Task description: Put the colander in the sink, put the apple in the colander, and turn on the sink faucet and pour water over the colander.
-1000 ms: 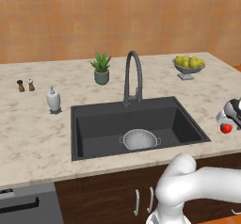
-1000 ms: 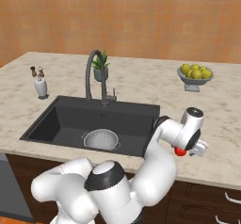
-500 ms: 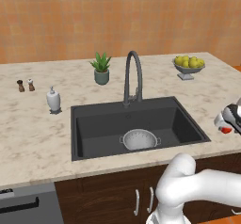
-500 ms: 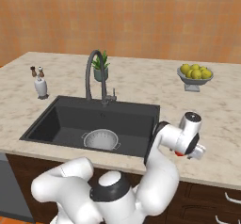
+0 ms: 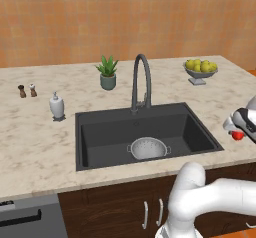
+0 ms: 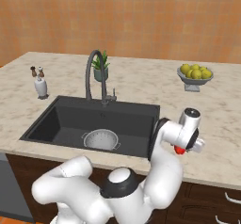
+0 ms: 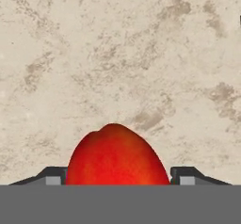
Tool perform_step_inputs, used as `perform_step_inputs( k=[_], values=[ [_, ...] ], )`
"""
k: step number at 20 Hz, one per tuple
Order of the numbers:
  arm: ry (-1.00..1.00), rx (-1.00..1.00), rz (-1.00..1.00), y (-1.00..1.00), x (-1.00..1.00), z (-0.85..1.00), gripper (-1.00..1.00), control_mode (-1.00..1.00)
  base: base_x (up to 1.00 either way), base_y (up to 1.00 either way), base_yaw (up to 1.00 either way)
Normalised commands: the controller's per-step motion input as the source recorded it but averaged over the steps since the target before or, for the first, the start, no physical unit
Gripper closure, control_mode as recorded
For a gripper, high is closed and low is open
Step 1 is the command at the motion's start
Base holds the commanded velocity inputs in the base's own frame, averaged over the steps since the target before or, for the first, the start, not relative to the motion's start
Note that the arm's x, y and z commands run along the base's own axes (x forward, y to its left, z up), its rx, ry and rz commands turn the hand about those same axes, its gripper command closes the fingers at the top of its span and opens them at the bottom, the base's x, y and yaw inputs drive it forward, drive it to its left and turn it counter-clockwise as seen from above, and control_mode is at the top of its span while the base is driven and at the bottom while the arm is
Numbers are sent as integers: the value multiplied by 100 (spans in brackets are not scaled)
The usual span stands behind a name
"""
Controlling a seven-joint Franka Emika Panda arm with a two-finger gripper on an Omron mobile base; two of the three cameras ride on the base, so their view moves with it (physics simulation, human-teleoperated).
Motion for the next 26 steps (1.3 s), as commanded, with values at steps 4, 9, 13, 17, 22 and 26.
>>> perform_step_inputs(
  k=[4, 9, 13, 17, 22, 26],
  values=[
    [0, 0, 1, 0, -14, -16, 100, -100, 0, 0, 0],
    [-3, 9, 0, 25, -29, 28, 100, -100, 0, 0, 0],
    [-5, 17, 2, 89, -2, 55, 100, -100, 0, 0, 0],
    [-1, 12, 4, 100, 0, 28, 100, -100, 0, 0, 0],
    [-1, 9, 4, 100, 0, 1, 100, -100, 0, 0, 0],
    [0, 8, 3, 100, 11, 0, 100, -100, 0, 0, 0]
  ],
)
